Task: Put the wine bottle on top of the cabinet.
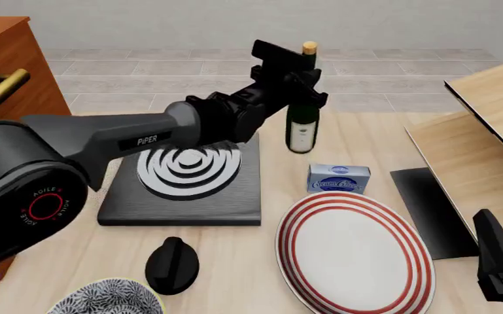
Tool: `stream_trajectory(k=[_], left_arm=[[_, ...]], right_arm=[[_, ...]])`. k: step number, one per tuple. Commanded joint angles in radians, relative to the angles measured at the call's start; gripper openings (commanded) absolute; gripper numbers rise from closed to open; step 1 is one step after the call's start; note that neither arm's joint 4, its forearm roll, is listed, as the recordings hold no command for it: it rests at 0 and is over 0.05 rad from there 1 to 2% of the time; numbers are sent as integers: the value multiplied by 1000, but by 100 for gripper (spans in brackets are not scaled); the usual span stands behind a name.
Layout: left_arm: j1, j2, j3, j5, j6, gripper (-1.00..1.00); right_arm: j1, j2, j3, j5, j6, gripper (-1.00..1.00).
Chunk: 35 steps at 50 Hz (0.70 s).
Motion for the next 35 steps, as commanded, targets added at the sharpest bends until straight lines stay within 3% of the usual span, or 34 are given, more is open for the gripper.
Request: stream_trajectory(k=[1, 5, 6, 8, 35], left_arm=[[3, -35, 19, -19, 21, -100], [6, -44, 23, -18, 19, -100], [-3, -169, 252, -113, 25, -100], [-8, -261, 316, -93, 22, -100], [-45, -398, 521, -138, 58, -100]], right_arm=[[0, 0, 0, 0, 0, 100], [0, 0, 0, 0, 0, 100], [0, 0, 0, 0, 0, 100], [0, 0, 0, 0, 0, 100], [0, 0, 0, 0, 0, 100]])
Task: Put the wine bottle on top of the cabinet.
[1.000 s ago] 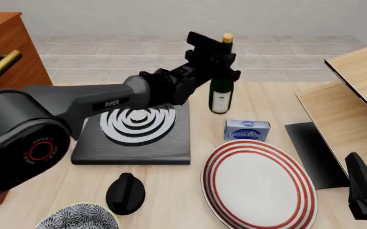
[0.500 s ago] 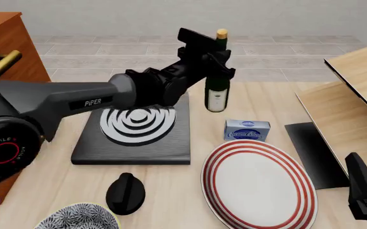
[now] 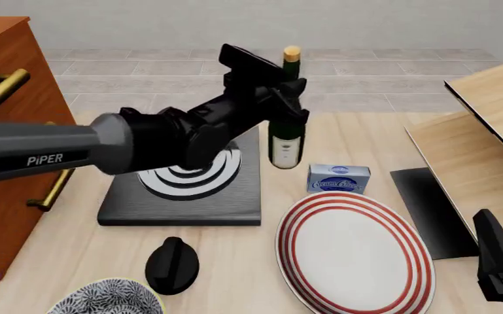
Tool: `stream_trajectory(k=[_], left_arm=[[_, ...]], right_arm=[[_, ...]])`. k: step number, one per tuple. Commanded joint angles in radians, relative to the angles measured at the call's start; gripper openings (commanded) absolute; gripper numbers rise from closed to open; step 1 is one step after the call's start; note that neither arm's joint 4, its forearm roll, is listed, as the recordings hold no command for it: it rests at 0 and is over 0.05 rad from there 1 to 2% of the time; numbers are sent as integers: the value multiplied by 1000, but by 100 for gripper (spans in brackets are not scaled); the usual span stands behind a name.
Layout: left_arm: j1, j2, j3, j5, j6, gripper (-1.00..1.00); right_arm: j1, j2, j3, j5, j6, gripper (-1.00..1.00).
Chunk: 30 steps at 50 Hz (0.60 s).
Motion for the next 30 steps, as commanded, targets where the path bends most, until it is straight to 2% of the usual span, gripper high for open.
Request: stream_trajectory(k=[1, 6, 19, 30], left_arm=[[-8, -68, 85, -24, 26, -100], [-2, -88, 109, -31, 17, -100], [-7, -189, 252, -107, -2, -100], [-17, -232, 300, -120, -1, -100]], right_arm=[[0, 0, 0, 0, 0, 100], [0, 0, 0, 0, 0, 100], [0, 0, 0, 0, 0, 100], [0, 0, 0, 0, 0, 100]])
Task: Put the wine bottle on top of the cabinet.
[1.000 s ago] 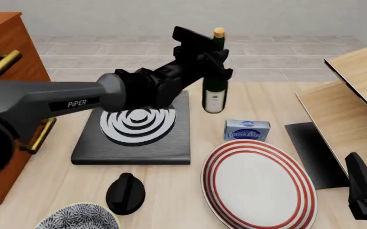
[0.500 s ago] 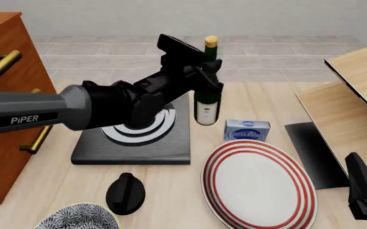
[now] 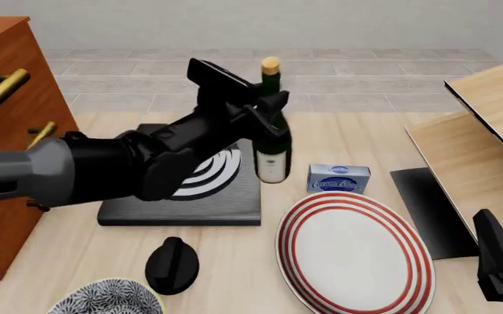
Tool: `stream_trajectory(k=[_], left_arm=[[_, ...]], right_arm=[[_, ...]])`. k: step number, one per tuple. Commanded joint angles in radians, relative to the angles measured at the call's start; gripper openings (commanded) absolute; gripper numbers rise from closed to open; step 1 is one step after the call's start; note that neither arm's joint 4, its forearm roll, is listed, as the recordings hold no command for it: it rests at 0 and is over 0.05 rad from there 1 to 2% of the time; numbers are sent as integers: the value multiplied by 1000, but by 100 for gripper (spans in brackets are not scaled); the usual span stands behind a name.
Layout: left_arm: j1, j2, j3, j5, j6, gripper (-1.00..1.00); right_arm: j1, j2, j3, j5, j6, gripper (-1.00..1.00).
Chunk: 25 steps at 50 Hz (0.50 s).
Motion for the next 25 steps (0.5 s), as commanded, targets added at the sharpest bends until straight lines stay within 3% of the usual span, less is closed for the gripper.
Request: stream_trajectory(k=[1, 25], left_arm=[[-6, -60, 58, -28, 11, -100], [-28, -207, 193, -53, -16, -100]], right_arm=[[0, 0, 0, 0, 0, 100], [0, 0, 0, 0, 0, 100]])
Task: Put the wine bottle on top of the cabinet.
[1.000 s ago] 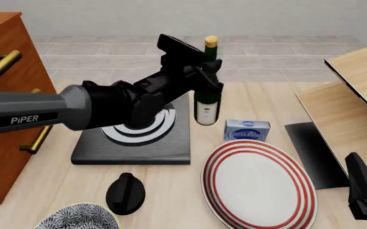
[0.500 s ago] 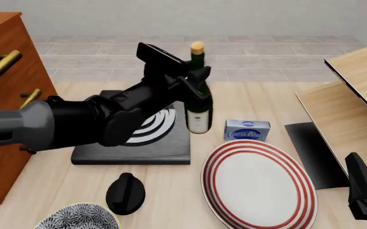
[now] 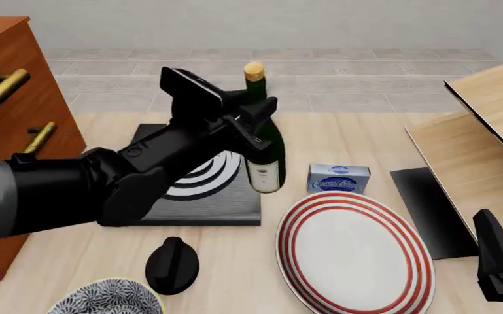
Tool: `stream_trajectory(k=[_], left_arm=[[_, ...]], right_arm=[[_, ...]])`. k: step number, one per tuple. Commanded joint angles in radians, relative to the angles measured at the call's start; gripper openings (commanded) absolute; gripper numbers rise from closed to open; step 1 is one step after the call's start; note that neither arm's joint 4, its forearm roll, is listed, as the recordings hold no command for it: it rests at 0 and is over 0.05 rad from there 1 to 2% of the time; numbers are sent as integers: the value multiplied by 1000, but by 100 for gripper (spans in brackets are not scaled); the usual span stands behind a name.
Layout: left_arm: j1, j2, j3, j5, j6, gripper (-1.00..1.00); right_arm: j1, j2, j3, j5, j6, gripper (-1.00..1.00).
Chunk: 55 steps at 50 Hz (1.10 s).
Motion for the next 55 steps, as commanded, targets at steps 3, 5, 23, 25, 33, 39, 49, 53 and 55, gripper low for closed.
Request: stream_trajectory(k=[3, 5, 23, 25, 33, 39, 49, 53, 55], left_arm=[[-5, -91, 58, -4, -6, -100], [-1, -112, 71, -1, -12, -100], [25, -281, 119, 75, -21, -100], [25, -290, 122, 80, -19, -100], [39, -354, 159, 107, -22, -100], [65, -406, 166, 140, -27, -100], [118, -539, 227, 189, -33, -100], [113, -555, 213, 224, -10, -100], [117, -553, 202, 238, -2, -100]], right_arm=[[0, 0, 0, 0, 0, 100], [0, 0, 0, 0, 0, 100], [0, 0, 0, 0, 0, 100], [0, 0, 0, 0, 0, 100], [0, 0, 0, 0, 0, 100], [0, 0, 0, 0, 0, 100], [0, 0, 0, 0, 0, 100], [0, 0, 0, 0, 0, 100], [0, 0, 0, 0, 0, 100]])
